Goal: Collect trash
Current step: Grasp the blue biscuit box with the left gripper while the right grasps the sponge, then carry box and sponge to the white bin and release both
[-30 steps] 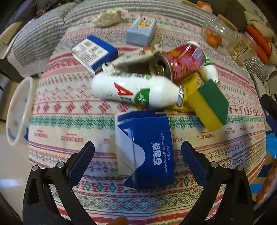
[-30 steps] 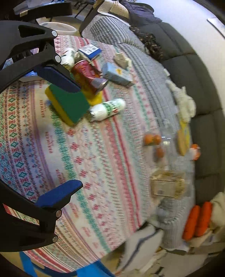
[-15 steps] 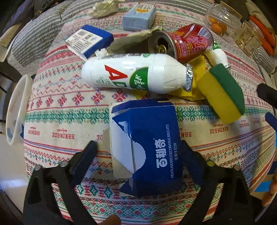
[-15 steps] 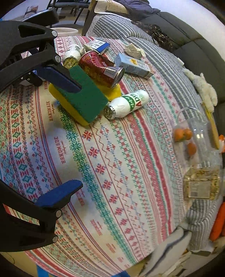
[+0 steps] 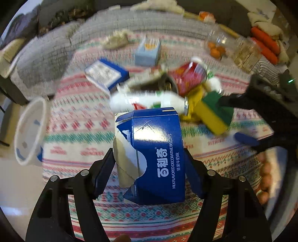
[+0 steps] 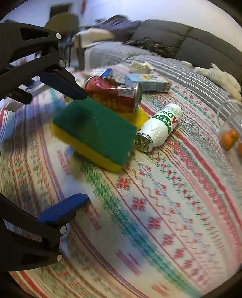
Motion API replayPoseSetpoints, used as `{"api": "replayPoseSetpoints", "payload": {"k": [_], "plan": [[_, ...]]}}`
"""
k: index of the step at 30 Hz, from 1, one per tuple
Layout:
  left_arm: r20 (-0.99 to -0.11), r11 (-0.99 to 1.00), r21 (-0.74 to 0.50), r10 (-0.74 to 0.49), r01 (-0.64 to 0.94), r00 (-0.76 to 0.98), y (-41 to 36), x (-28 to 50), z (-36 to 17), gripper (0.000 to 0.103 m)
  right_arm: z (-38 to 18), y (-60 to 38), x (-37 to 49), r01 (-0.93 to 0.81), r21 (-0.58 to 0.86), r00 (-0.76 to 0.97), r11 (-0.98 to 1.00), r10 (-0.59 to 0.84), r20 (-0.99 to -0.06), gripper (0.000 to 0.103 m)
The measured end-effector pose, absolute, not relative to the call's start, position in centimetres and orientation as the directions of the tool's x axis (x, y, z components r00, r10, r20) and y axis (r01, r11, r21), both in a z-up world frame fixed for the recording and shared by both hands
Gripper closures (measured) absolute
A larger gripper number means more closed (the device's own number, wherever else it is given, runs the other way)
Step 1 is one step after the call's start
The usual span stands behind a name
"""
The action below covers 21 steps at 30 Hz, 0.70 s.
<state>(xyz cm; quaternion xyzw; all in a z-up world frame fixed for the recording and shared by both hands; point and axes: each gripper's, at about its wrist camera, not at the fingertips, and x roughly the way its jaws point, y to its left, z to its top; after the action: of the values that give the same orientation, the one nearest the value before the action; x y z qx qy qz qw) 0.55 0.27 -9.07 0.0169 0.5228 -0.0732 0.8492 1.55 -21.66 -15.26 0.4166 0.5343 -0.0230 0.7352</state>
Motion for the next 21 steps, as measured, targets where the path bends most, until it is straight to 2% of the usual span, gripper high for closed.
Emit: {"api": "replayPoseSetpoints", "payload": {"k": [4,5,6,8,10,12,15,18,21], "plan": [[-0.864,0.989,-0.016,-0.089,0.15,0.496,0.6,0.5,-8.2,0.034,-15.8,-21.5,2.2,0.499,0.644,0.487,0.581,0.426,-0.762,0.007],[-0.864,0.989,-0.022,-0.094,0.149,0.495,0.7,0.6,-8.2,0.034,-15.8,-21.4,2.3,0.498,0.65,0.493,0.573,0.43,-0.757,0.014],[-0.865,0.989,-0.029,-0.098,0.147,0.491,0.8,0.7,-8.2,0.034,-15.9,-21.4,2.5,0.498,0.654,0.494,0.569,0.434,-0.754,0.029],[-0.865,0.99,-0.035,-0.1,0.14,0.491,1.2,0.8,-8.3,0.034,-16.2,-21.0,2.9,0.491,0.664,0.488,0.564,0.453,-0.746,0.046],[-0.861,0.99,-0.042,-0.104,0.133,0.499,1.8,0.8,-8.2,0.034,-16.3,-21.1,3.0,0.483,0.676,0.495,0.556,0.464,-0.735,0.052],[-0.852,0.991,-0.059,-0.113,0.12,0.511,2.6,0.8,-7.5,0.034,-15.7,-21.3,2.8,0.464,0.673,0.511,0.576,0.447,-0.735,0.063],[-0.828,0.989,-0.104,-0.145,0.105,0.541,3.6,0.9,-6.4,0.034,-14.5,-21.7,2.4,0.436,0.668,0.541,0.603,0.418,-0.73,0.069],[-0.797,0.985,-0.136,-0.175,0.111,0.578,4.1,0.9,-5.1,0.034,-12.9,-22.0,1.9,0.392,0.646,0.58,0.655,0.369,-0.726,0.07],[-0.759,0.985,-0.118,-0.169,0.124,0.629,4.2,1.0,-3.7,0.034,-11.2,-22.3,1.2,0.353,0.611,0.628,0.709,0.305,-0.716,0.071]]}}
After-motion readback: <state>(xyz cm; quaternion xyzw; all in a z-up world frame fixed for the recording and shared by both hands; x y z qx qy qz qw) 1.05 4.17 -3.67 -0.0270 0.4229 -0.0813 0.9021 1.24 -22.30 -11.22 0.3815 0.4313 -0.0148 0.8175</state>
